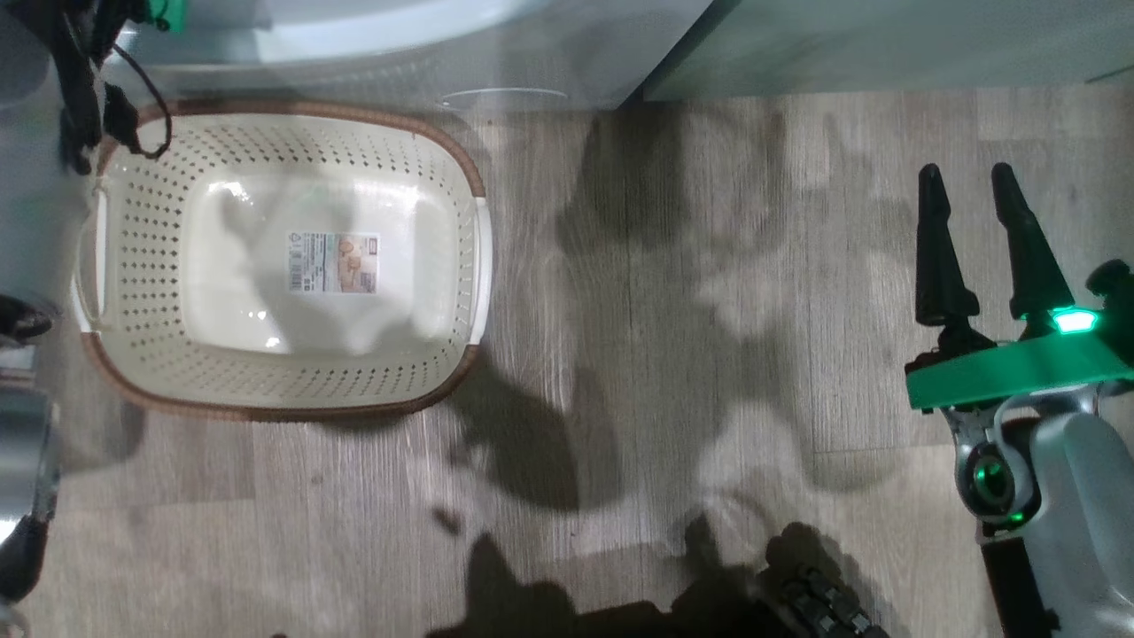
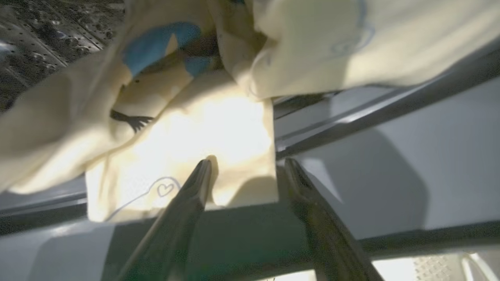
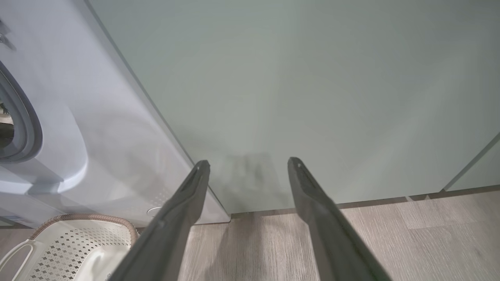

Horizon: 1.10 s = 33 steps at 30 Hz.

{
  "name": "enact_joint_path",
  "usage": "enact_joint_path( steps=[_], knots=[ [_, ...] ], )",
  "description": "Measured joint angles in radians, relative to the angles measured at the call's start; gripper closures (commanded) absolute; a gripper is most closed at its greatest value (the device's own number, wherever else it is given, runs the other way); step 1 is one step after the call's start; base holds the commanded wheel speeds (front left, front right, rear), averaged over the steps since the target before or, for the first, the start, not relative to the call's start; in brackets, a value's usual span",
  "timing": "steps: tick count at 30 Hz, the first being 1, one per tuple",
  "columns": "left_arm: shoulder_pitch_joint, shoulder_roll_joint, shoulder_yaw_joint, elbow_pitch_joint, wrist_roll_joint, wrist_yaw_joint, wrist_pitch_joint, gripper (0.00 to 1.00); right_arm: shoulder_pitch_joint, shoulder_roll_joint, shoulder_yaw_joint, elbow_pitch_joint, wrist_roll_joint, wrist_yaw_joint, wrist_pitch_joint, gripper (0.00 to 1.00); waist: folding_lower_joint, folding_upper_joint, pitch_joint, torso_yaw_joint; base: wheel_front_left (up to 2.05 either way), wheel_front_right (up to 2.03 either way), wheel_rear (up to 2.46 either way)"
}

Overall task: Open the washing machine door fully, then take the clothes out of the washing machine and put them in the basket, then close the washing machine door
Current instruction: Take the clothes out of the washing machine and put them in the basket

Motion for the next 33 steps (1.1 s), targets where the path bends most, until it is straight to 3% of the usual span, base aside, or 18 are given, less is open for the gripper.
enact_joint_path(
  steps=[12, 15, 16, 18, 19, 25, 33],
  knots=[
    [-0.046, 0.016, -0.067, 0.015, 0.05, -0.002, 0.024, 0.0, -0.018, 0.0, 0.007, 0.0, 0.017, 0.0, 0.0, 0.0, -0.0003, 0.0001, 0.036, -0.009, 0.0, 0.0, 0.0],
    [-0.06, 0.026, -0.077, 0.024, 0.056, 0.018, 0.014, 0.0, -0.028, 0.0, 0.006, 0.0, 0.017, 0.0, 0.0, 0.0, 0.0, 0.0, 0.038, -0.01, 0.0, 0.0, 0.0],
    [-0.066, 0.03, -0.077, 0.032, 0.057, 0.019, 0.011, 0.37, -0.028, 0.0, 0.006, 0.001, 0.017, 0.0, 0.0, 0.0, 0.0001, 0.0, 0.038, -0.01, 0.0, 0.0, 0.0],
    [-0.068, 0.034, -0.077, 0.042, 0.057, 0.027, 0.005, 0.84, -0.028, 0.0, 0.006, 0.001, 0.017, 0.0, 0.0, 0.0, 0.0, 0.0, 0.037, -0.009, 0.0, 0.0, 0.0],
    [-0.068, 0.036, -0.077, 0.045, 0.057, 0.031, 0.0, 1.0, -0.028, 0.0, 0.005, 0.001, 0.017, 0.0, 0.0, 0.0, 0.0, 0.0001, 0.035, -0.008, 0.0, 0.0, 0.0],
    [-0.06, 0.033, -0.071, 0.071, 0.023, 0.033, -0.016, 1.0, -0.027, 0.0, -0.001, 0.002, 0.017, 0.0, 0.0, 0.0, 0.0, 0.0, 0.019, 0.002, 0.0, 0.0, 0.0],
    [0.028, -0.004, -0.018, 0.074, -0.076, 0.016, -0.118, 1.0, -0.001, 0.0, -0.019, 0.018, 0.013, 0.0, 0.0, 0.0, 0.0, 0.0, -0.045, 0.019, 0.0, 0.0, 0.0]
  ],
)
